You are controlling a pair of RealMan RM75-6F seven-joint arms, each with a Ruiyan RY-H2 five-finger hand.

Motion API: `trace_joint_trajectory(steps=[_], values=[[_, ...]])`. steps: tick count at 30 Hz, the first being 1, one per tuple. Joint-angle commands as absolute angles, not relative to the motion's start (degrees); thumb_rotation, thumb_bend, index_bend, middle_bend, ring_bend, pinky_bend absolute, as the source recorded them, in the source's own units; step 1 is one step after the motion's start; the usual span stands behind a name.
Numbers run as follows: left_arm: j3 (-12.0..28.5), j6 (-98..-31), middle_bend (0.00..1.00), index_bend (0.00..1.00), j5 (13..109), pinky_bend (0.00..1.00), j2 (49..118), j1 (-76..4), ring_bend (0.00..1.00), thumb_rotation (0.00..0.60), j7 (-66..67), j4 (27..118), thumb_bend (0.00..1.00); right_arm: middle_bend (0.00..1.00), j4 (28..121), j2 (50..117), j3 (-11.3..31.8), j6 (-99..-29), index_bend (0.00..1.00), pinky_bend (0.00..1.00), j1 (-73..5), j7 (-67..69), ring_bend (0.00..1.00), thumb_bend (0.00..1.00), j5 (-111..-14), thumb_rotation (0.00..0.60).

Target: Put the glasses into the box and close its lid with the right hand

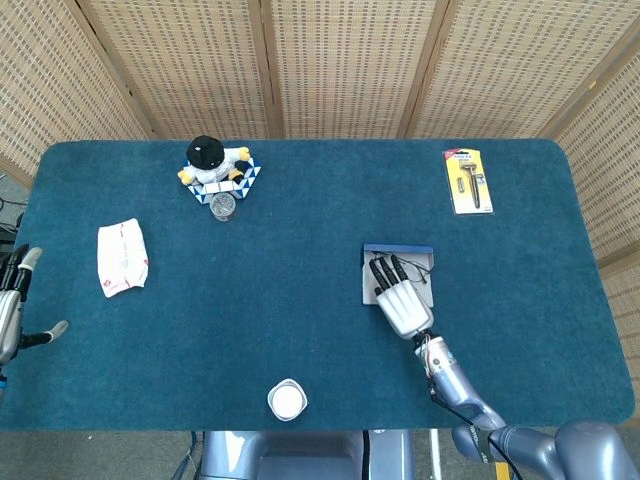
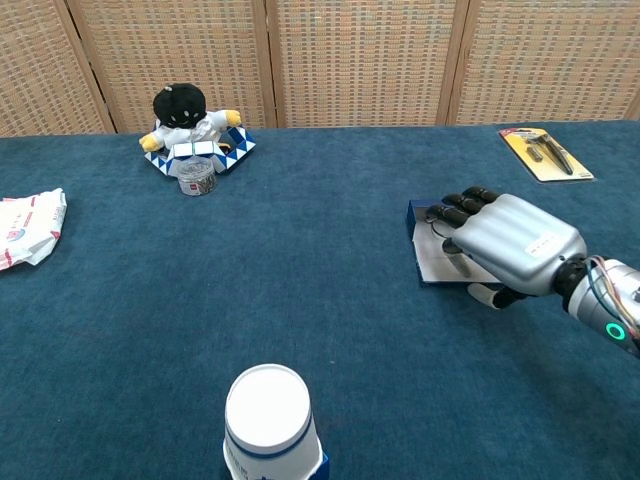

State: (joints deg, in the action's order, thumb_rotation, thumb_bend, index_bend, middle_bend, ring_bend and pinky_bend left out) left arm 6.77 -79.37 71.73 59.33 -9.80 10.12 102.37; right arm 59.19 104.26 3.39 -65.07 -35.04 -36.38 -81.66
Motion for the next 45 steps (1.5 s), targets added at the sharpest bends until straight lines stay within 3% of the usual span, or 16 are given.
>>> trace_joint_trajectory(steps=[1,10,22,34,39,45], values=[[6.8,-79.4,0.00,0.00,71.7,0.00,59.3,-9.8,0.00,0.600,10.1,102.4,0.00,0.09,58.7,104.4,3.6,-65.3,0.53,0.08,-35.1,-36.1,0.00,0.44,-81.9,0.600],[6.8,-79.3,0.00,0.00,71.6,0.00,59.4,-9.8,0.00,0.600,10.2,102.3,0.00,0.09,56.8,105.3,5.7,-65.4,0.53,0.08,-35.7,-35.1,0.00,0.44,-81.4,0.600],[7.1,-79.1,0.00,0.00,71.1,0.00,59.0,-9.8,0.00,0.600,9.4,102.3,0.00,0.09,56.6,105.1,12.2,-62.4,0.52,0.08,-38.7,-36.4,0.00,0.44,-75.5,0.600],[7.1,-78.8,0.00,0.00,71.1,0.00,58.7,-9.9,0.00,0.600,8.6,102.2,0.00,0.09,57.4,105.1,12.0,-58.5,0.53,0.08,-39.1,-39.0,0.00,0.48,-71.2,0.600],[7.1,-78.7,0.00,0.00,70.9,0.00,58.7,-10.0,0.00,0.600,8.6,102.1,0.00,0.10,57.3,104.9,11.6,-58.8,0.63,0.08,-39.2,-39.1,0.00,0.55,-71.2,0.600],[7.1,-78.7,0.00,0.00,71.0,0.00,58.7,-10.0,0.00,0.600,8.5,102.1,0.00,0.12,59.4,102.8,9.9,-60.0,0.68,0.09,-38.2,-38.0,0.00,0.57,-72.7,0.600]])
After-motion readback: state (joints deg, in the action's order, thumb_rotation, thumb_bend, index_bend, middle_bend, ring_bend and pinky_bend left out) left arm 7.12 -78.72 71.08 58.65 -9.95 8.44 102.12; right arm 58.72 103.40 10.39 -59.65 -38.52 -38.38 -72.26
